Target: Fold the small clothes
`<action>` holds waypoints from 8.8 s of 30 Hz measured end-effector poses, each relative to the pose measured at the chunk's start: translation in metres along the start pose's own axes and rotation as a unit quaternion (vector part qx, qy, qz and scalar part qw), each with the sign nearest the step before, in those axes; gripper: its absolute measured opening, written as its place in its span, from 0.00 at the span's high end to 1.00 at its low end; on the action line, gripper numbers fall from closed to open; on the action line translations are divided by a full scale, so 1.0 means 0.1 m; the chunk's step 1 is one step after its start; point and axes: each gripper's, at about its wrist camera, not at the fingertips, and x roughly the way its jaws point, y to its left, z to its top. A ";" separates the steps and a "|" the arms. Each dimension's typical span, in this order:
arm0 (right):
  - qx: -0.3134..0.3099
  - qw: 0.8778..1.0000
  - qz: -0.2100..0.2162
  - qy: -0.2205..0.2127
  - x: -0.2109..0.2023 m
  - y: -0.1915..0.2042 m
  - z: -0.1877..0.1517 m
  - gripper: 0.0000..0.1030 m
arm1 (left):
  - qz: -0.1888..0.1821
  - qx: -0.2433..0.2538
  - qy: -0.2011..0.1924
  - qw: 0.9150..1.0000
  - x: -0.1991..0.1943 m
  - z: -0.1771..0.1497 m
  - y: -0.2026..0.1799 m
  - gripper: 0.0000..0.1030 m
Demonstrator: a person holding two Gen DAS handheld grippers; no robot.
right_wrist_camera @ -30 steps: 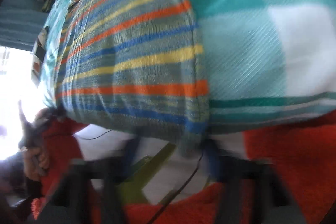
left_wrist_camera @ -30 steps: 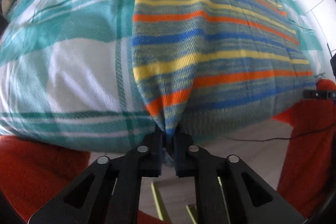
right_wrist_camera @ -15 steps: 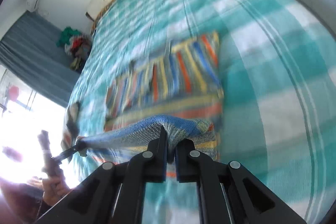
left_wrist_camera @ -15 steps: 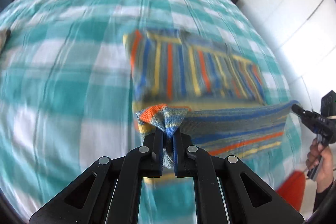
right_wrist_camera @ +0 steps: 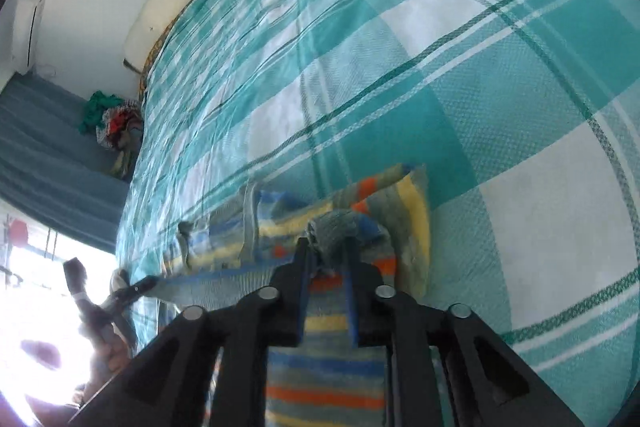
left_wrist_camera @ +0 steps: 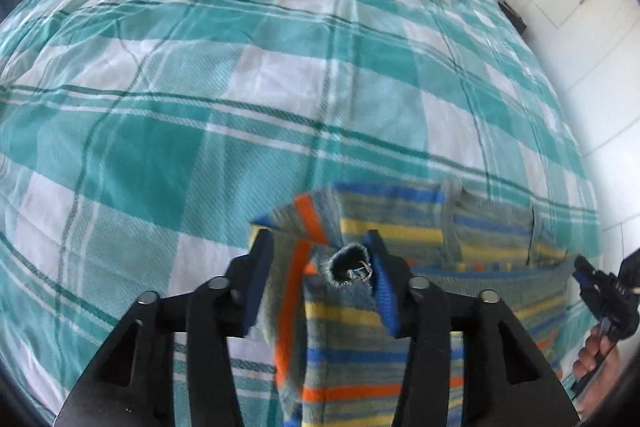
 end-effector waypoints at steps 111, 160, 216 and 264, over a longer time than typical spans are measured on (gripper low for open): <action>-0.283 0.937 -0.205 -0.028 -0.81 0.02 -2.75 0.16 | 0.100 0.111 -0.081 0.985 -0.43 -2.92 0.09 0.01; -0.197 0.973 -0.122 -0.001 -1.25 0.08 -1.93 0.11 | -0.028 0.261 -0.098 0.960 -1.11 -3.18 -1.21 0.02; -0.395 0.914 0.031 0.087 0.19 2.07 -1.91 0.69 | -0.013 0.072 -0.108 0.991 -0.85 -2.07 -0.06 0.71; -0.359 0.925 -0.070 0.103 0.17 1.43 -2.70 0.58 | 0.095 0.108 0.000 0.990 -0.65 -2.18 0.26 0.30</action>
